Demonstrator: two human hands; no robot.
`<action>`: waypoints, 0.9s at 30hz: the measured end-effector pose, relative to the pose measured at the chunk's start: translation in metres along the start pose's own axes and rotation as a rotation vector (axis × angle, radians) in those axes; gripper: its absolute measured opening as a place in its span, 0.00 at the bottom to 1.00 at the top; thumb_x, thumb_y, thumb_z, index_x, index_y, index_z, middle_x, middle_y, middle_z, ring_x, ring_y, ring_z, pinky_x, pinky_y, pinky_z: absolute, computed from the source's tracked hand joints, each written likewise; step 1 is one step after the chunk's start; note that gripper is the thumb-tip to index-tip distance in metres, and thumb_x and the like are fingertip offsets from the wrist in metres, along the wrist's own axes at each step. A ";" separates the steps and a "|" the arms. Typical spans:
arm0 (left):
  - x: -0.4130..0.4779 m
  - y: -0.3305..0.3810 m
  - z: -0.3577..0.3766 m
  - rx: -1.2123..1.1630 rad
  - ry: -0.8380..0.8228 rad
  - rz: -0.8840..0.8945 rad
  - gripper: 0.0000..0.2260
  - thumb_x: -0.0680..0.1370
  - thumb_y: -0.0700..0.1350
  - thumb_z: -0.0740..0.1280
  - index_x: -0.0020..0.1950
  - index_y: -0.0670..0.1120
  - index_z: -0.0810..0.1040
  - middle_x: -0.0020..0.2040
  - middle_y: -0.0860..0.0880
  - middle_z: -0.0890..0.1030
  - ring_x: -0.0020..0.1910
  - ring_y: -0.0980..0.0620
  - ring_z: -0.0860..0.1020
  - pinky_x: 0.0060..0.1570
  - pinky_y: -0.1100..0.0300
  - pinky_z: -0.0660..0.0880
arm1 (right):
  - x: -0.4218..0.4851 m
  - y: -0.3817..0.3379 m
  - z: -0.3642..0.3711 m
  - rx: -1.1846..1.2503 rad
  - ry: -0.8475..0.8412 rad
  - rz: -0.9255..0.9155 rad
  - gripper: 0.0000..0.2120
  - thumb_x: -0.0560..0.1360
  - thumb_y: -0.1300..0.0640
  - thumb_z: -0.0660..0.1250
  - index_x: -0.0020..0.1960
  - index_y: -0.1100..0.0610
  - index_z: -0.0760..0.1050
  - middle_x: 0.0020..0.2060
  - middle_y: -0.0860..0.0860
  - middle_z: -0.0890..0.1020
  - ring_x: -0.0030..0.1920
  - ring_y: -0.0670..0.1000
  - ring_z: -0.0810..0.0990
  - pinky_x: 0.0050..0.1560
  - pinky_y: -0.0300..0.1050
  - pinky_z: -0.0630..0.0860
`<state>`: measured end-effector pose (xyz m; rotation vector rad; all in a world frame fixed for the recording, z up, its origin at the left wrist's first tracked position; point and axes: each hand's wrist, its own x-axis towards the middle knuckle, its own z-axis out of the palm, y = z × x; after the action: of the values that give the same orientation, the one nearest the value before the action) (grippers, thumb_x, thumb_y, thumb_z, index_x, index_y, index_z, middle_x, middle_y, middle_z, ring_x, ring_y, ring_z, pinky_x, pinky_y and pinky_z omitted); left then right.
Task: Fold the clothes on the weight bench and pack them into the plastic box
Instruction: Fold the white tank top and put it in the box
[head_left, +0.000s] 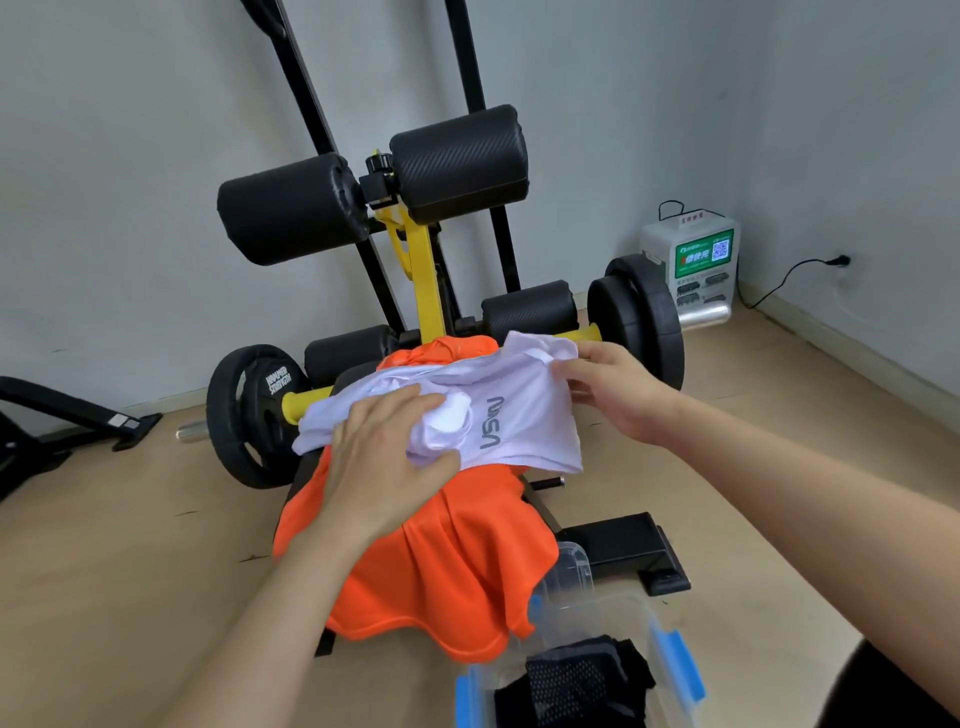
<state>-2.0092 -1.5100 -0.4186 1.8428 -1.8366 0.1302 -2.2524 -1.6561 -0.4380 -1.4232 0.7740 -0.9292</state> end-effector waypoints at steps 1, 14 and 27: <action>0.000 -0.001 0.003 0.050 -0.054 -0.018 0.32 0.64 0.67 0.65 0.68 0.63 0.75 0.70 0.58 0.75 0.70 0.50 0.71 0.66 0.46 0.70 | -0.002 -0.005 -0.001 0.010 0.020 -0.021 0.13 0.78 0.59 0.67 0.59 0.67 0.76 0.50 0.60 0.84 0.50 0.55 0.82 0.56 0.53 0.77; -0.024 0.011 -0.045 -0.167 -0.070 -0.051 0.13 0.72 0.52 0.76 0.32 0.61 0.75 0.29 0.60 0.76 0.31 0.60 0.72 0.33 0.65 0.65 | -0.029 -0.034 0.026 -0.302 -0.043 -0.253 0.05 0.78 0.62 0.67 0.49 0.62 0.81 0.41 0.56 0.83 0.41 0.48 0.77 0.44 0.46 0.73; -0.065 0.029 -0.044 -0.566 -0.188 -0.037 0.30 0.68 0.56 0.78 0.68 0.53 0.75 0.63 0.60 0.80 0.61 0.63 0.77 0.59 0.65 0.74 | -0.068 -0.065 0.081 -0.389 -0.424 -0.349 0.05 0.78 0.63 0.68 0.50 0.61 0.83 0.46 0.50 0.86 0.50 0.44 0.82 0.54 0.36 0.75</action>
<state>-2.0286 -1.4309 -0.3998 1.5179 -1.7238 -0.5397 -2.2163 -1.5545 -0.3775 -2.0612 0.4015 -0.7146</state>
